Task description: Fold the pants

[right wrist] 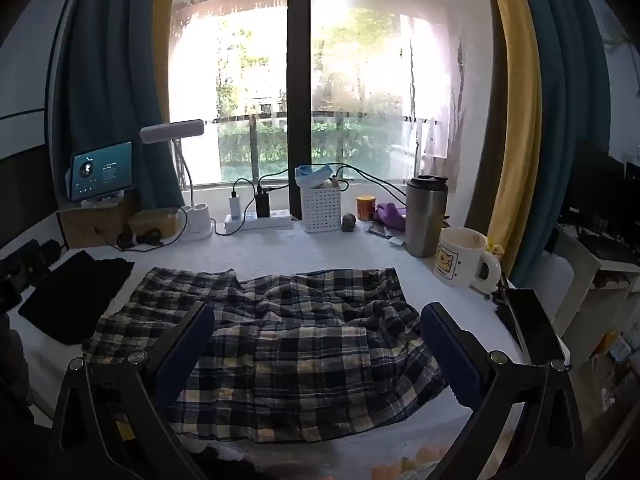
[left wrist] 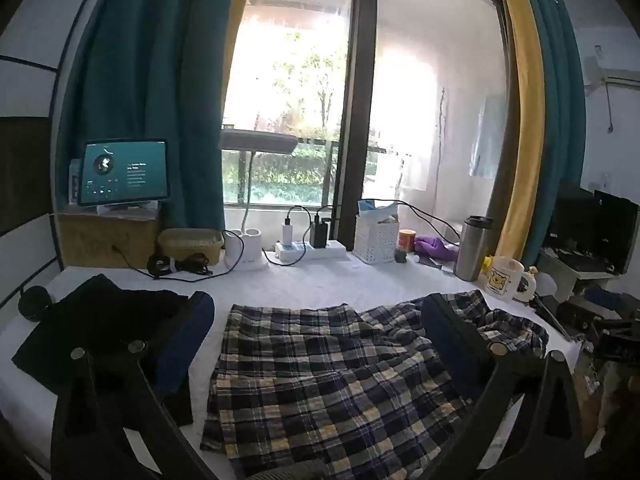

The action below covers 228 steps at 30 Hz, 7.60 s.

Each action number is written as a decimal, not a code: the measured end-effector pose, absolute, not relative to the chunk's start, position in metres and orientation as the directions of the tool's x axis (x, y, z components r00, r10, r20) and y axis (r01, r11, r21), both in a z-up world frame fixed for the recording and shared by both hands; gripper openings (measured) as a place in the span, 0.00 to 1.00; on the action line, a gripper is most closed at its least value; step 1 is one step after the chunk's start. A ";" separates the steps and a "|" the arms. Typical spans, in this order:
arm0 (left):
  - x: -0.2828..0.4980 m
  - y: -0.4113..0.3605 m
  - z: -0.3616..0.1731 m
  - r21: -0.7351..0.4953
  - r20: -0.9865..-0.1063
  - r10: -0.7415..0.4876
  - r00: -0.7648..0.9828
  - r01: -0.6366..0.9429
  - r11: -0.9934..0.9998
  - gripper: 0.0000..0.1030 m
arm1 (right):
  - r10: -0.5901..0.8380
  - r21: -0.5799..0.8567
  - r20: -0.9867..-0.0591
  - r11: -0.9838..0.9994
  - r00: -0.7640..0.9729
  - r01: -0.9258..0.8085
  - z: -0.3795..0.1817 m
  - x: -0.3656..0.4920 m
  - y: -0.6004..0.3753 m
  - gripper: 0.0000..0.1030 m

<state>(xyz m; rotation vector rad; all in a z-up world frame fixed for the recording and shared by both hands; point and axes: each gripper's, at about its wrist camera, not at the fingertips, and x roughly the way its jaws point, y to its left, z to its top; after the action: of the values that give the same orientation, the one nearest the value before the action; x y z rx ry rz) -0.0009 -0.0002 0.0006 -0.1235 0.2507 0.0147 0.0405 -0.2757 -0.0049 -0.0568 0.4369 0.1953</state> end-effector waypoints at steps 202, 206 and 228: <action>0.216 0.109 -0.138 -0.132 -0.847 -0.038 0.530 -0.141 0.981 0.52 | 0.009 -0.147 -0.862 0.952 0.506 -0.268 -0.134 0.344 -0.323 0.48; 0.202 0.101 -0.138 -0.123 -0.842 -0.050 0.538 -0.101 0.987 0.49 | -0.034 -0.191 -0.862 0.946 0.505 -0.261 -0.142 0.340 -0.324 0.48; 0.149 0.107 -0.108 -0.043 -0.729 0.098 0.678 -0.189 0.981 0.23 | -0.101 -0.234 -0.771 0.963 0.628 -0.133 -0.100 0.266 -0.351 0.70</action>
<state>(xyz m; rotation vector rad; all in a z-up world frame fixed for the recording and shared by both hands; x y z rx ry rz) 0.1490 0.1069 -0.1084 -0.1185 0.8109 0.1617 0.2665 -0.3514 -0.0999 -0.2814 0.8943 0.0190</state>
